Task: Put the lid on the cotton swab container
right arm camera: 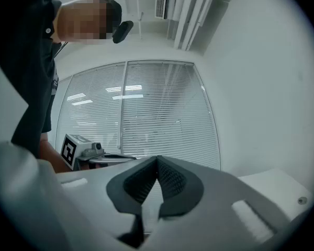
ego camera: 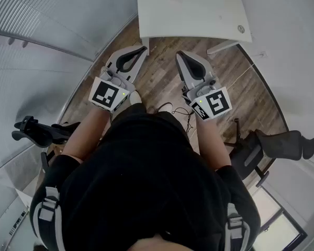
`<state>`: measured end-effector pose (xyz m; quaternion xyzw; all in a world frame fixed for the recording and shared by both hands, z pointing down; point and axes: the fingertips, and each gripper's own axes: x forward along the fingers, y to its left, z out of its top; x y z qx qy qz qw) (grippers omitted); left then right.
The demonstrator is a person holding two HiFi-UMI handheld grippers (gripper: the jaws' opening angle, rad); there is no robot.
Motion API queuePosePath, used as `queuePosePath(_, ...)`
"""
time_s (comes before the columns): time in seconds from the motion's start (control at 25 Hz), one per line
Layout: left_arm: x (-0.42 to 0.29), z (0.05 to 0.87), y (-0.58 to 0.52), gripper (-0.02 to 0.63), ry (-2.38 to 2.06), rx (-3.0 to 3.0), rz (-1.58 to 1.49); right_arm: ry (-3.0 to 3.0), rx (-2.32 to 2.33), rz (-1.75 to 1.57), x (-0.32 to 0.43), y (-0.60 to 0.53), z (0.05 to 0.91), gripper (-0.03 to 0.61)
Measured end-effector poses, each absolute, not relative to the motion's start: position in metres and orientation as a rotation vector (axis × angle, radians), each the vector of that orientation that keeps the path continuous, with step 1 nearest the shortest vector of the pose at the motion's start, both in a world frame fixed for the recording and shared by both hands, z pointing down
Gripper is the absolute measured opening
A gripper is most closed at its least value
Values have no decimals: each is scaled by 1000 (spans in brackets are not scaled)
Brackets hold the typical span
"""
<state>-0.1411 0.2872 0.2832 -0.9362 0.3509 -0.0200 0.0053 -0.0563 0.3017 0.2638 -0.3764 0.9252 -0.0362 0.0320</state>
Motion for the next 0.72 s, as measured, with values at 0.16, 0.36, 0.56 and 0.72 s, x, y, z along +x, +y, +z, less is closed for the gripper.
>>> queuePosePath(0.16, -135, 283, 301, 9, 1097, -2939, -71, 2844, -1158, -123, -51, 313, 262, 9)
queuePosePath(0.36, -131, 285, 310, 9, 1130, -2946, -78, 2811, -1137, -184, -42, 321, 262, 11)
queuePosePath(0.56, -128, 284, 315, 9, 1128, -2938, -77, 2820, -1130, -183, -41, 325, 264, 11)
queuePosePath(0.72, -125, 283, 318, 9, 1124, -2940, -78, 2828, -1122, -180, -41, 326, 265, 11)
